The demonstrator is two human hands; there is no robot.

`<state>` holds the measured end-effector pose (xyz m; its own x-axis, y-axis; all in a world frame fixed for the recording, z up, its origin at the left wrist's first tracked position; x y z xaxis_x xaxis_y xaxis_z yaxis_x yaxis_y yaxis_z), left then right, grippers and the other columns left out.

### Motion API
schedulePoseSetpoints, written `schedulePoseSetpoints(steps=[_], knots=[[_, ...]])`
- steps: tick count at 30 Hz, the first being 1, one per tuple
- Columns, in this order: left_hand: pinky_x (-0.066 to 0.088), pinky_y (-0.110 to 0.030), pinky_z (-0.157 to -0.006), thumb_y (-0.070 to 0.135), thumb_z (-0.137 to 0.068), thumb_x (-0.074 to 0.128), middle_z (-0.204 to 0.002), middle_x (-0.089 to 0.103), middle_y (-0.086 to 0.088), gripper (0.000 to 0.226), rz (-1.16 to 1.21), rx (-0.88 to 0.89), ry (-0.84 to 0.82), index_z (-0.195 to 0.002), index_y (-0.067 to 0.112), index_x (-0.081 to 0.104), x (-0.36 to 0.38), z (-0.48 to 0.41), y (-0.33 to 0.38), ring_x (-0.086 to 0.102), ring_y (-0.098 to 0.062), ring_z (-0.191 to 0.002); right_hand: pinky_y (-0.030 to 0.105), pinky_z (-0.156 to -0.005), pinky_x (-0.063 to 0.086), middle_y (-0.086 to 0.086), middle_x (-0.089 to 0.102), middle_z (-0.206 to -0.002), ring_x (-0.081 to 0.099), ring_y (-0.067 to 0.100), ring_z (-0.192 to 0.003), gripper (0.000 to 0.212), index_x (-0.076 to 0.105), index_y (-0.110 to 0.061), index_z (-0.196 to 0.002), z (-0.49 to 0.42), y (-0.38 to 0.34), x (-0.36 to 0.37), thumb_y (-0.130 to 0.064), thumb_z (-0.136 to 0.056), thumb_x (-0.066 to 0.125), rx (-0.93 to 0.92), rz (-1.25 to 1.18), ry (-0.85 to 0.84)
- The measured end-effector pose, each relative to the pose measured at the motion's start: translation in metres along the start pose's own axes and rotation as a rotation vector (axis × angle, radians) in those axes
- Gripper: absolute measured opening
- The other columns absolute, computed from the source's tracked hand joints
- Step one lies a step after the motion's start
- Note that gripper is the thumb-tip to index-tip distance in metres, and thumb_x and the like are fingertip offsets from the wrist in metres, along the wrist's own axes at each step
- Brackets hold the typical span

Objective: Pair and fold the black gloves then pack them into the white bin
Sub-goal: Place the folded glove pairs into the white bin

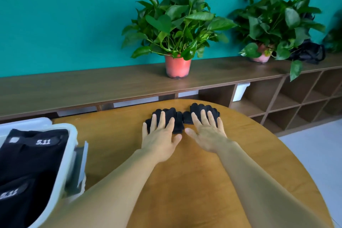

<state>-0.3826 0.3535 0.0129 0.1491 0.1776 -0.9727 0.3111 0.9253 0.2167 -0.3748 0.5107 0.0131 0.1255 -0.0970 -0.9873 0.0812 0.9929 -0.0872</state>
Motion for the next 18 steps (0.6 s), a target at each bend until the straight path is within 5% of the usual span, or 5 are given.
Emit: schedulePoseSetpoints(steps=[18], knots=[[0.000, -0.050, -0.122, 0.063, -0.100, 0.009, -0.163, -0.019, -0.005, 0.067, -0.118, -0.038, -0.067, -0.155, 0.032, -0.013, 0.035, -0.009, -0.013, -0.018, -0.028, -0.150, 0.057, -0.120, 0.000, 0.007, -0.014, -0.164, -0.015, 0.031, -0.149, 0.060, -0.006, -0.033, -0.156, -0.013, 0.005, 0.026, -0.054, -0.103, 0.014, 0.092, 0.063, -0.052]])
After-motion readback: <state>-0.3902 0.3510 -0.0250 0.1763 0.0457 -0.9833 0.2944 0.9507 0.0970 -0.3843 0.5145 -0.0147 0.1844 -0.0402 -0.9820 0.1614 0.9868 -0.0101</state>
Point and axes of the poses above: each hand's wrist, its own z-axis away from the middle knuckle, its own x-axis out of the palm, y = z × x, the point moved 5 cm from there along -z, towards the middle knuckle
